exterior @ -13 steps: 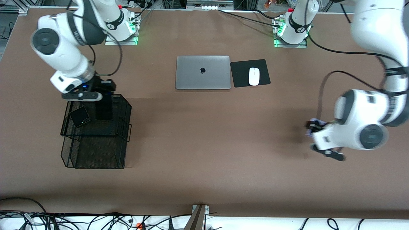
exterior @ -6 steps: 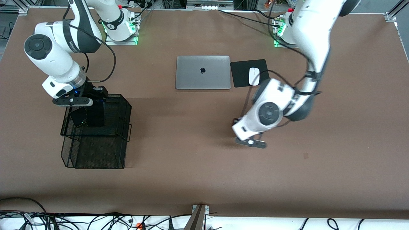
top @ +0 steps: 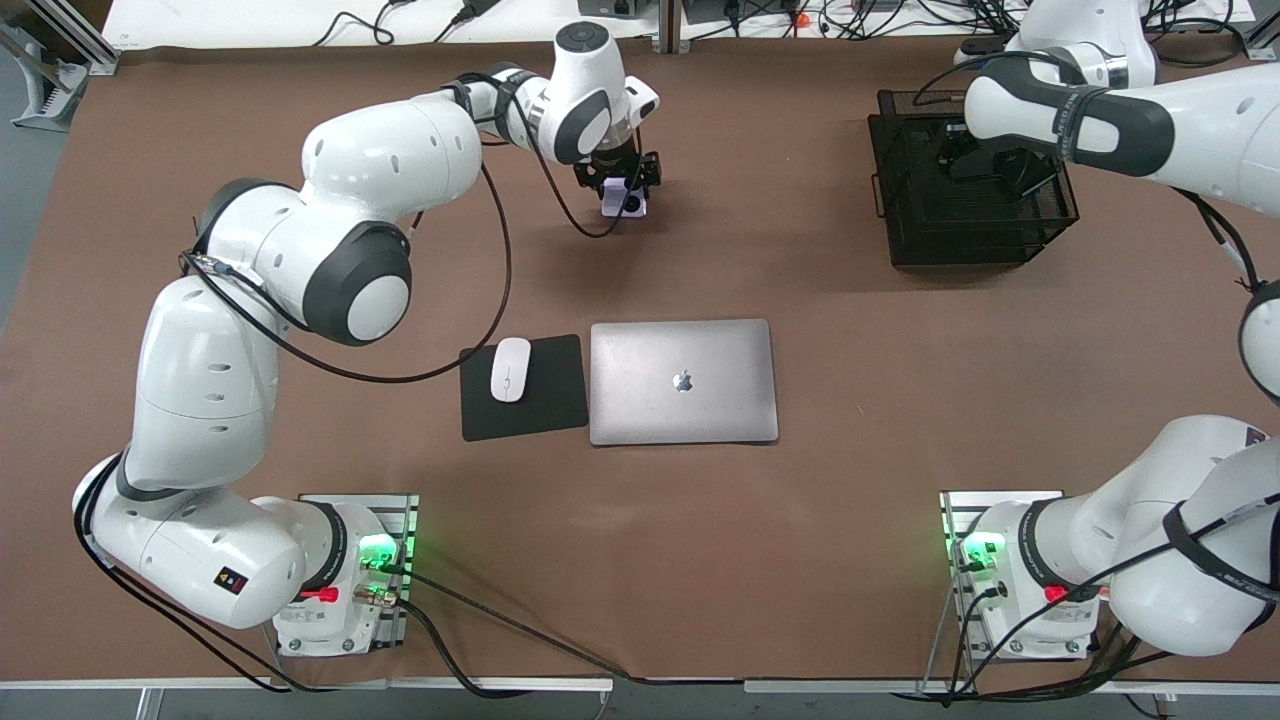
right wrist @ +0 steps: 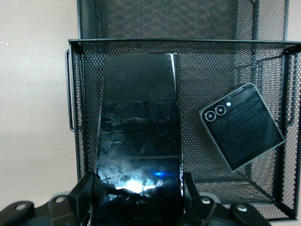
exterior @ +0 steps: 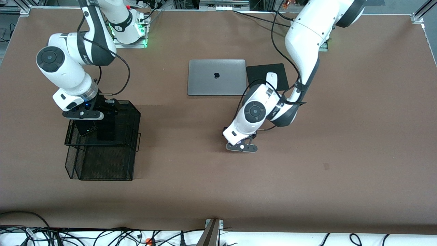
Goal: Place phones with both arms
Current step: 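Carry the white flip phone to the table middle with the left gripper, then reach the right gripper to the white phone while the left withdraws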
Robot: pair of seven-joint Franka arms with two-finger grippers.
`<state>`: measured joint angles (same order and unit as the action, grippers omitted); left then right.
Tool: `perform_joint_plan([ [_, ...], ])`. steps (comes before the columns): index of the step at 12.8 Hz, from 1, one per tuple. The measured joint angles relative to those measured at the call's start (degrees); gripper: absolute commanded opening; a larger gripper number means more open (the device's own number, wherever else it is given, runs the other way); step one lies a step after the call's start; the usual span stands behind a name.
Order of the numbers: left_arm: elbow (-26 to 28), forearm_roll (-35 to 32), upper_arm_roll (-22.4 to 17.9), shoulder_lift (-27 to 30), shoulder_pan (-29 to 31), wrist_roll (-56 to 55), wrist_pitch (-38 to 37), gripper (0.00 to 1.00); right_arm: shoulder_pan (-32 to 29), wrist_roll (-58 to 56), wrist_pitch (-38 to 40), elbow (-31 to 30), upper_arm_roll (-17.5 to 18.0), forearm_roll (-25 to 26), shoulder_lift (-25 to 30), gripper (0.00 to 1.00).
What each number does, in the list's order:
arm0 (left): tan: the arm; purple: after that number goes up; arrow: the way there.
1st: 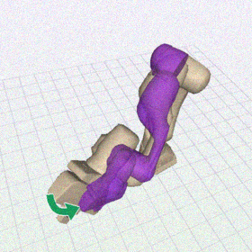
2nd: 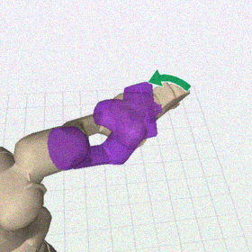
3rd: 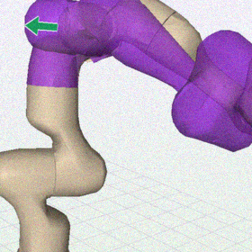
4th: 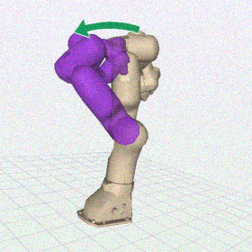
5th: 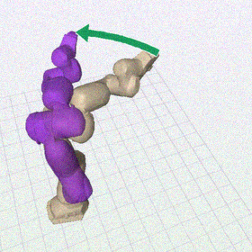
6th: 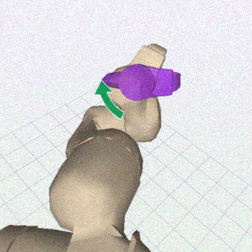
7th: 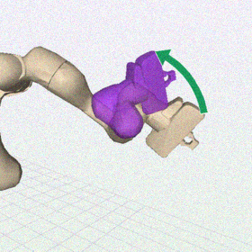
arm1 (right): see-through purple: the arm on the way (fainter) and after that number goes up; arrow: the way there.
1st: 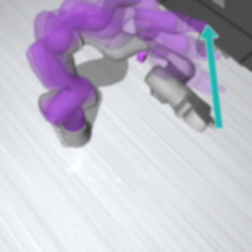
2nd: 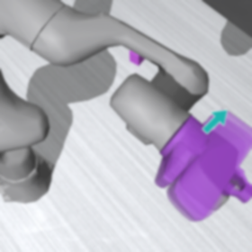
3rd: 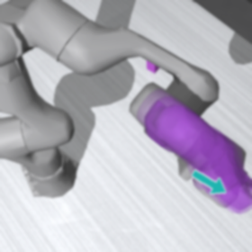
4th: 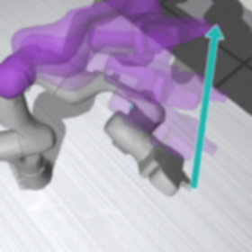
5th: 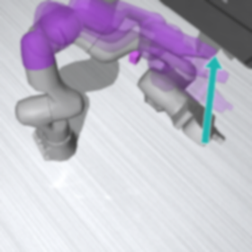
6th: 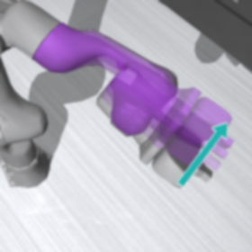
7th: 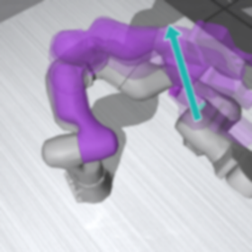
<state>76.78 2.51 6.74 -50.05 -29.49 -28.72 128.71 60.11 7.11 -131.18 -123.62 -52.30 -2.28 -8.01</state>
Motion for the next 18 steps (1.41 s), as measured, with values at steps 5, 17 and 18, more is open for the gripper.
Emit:
perform_joint_plan([
  [5,0.02,0.00,-0.04,-1.90,-1.01,0.04,1.54,1.00,-0.07,-2.45,-1.07,0.11,0.00,-5.78,-2.88,0.00],
  [17,-1.58,0.00,-2.76,7.57,7.88,2.63,-4.25,1.00,-1.47,-6.13,-0.64,1.72,-0.07,-9.88,-5.21,1.00],
  [18,-1.60,0.00,-2.74,8.33,9.55,3.70,-5.05,1.00,-1.49,-6.13,1.16,3.03,-0.10,-9.89,-5.19,1.00],
])
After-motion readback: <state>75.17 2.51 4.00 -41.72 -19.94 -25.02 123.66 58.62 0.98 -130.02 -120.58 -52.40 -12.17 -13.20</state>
